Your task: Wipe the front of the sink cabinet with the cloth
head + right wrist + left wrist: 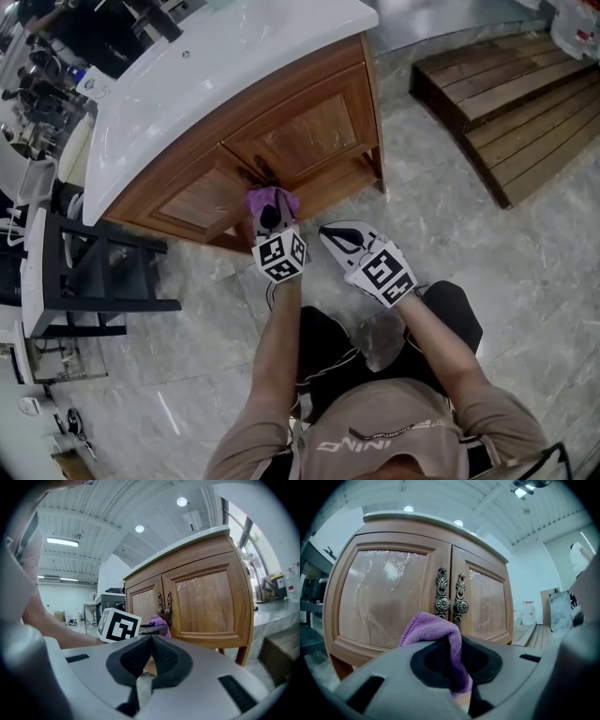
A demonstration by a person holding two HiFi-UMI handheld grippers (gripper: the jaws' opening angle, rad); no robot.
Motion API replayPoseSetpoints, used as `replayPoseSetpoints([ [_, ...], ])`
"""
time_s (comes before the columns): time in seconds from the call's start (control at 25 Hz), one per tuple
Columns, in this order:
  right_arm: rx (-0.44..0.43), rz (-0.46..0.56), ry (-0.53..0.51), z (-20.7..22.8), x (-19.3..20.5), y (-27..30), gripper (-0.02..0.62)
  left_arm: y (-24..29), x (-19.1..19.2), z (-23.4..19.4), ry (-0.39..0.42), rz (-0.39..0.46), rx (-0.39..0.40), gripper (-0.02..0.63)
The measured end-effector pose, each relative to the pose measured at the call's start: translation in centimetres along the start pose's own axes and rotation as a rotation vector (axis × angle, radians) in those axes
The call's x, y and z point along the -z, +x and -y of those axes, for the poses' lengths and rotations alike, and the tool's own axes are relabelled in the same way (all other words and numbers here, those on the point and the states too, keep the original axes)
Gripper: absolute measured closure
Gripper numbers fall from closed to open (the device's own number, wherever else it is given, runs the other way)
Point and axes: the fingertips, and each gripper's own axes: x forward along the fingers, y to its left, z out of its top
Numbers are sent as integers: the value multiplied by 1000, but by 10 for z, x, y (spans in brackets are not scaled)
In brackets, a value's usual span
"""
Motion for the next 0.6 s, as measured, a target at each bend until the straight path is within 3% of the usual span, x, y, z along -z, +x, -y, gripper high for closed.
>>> replayPoseSetpoints([
  [0.6, 51, -4, 0, 21, 0, -27, 584, 43, -2, 60, -5, -3, 64, 569],
])
